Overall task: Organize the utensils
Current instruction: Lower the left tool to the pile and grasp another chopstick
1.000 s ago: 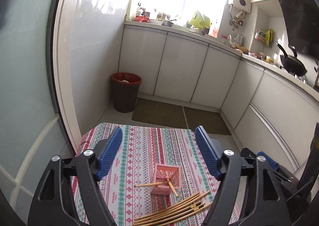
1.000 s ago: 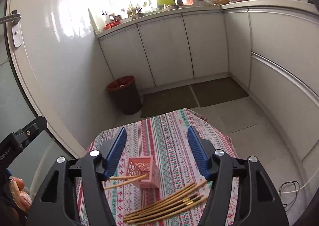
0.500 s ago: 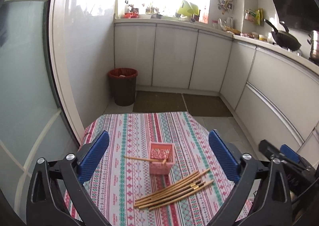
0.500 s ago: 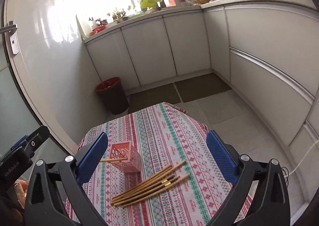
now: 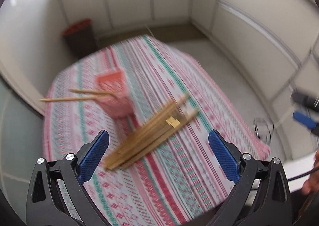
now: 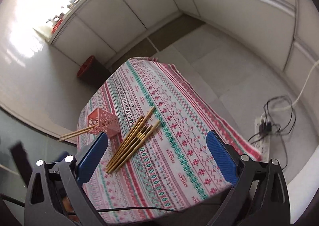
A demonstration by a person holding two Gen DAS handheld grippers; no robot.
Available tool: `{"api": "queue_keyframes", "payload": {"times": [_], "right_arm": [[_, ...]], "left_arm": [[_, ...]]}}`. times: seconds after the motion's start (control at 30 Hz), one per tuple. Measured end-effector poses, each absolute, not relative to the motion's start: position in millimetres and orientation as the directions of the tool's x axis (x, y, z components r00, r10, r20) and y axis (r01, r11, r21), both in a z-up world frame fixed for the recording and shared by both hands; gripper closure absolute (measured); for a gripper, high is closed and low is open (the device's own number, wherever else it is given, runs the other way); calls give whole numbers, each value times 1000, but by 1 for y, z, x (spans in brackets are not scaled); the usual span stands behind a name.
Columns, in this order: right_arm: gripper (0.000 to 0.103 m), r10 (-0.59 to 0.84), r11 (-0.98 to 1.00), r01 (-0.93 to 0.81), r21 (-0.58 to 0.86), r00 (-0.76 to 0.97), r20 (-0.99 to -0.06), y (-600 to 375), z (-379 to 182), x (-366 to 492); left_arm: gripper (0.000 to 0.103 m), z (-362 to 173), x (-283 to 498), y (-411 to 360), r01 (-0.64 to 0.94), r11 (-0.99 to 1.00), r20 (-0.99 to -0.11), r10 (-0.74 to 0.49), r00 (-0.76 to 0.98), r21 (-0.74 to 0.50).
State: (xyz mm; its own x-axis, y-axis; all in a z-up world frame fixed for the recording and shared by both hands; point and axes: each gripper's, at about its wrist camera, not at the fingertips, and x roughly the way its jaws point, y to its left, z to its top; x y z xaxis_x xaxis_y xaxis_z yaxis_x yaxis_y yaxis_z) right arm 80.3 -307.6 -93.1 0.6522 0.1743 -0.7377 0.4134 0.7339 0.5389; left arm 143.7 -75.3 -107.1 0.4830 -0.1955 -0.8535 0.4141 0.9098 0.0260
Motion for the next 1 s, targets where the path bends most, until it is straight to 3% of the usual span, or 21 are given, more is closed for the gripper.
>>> {"api": "queue_keyframes", "payload": {"times": [0.2,0.4,0.57,0.73,0.8,0.87,1.0], "right_arm": [[7,232,633,470,615,643,-730,-333,-106,77],[7,300,558,502,661,620,-725,-348,-122,83],[7,320,515,531,673,610,-725,-358,-132,85],[7,325,499,544,675,604,-728,-363,-139,86],[7,329,506,543,670,597,-732,-362,-140,88],[7,332,509,547,664,588,-738,-360,-141,90],[7,337,496,565,659,575,-746,-362,-148,92]], "left_arm": [[7,-166,172,-128,541,839,-933,-233,273,-51],[14,-210,210,-184,649,761,-969,-168,183,-10],[35,-244,229,-214,741,668,-991,-39,131,72],[52,-258,235,-221,780,622,-995,-8,95,69],[60,-259,236,-222,792,609,-996,-33,84,47],[80,-258,236,-219,806,591,-995,-63,78,26],[93,-256,233,-209,801,598,-992,-86,96,26]]}}
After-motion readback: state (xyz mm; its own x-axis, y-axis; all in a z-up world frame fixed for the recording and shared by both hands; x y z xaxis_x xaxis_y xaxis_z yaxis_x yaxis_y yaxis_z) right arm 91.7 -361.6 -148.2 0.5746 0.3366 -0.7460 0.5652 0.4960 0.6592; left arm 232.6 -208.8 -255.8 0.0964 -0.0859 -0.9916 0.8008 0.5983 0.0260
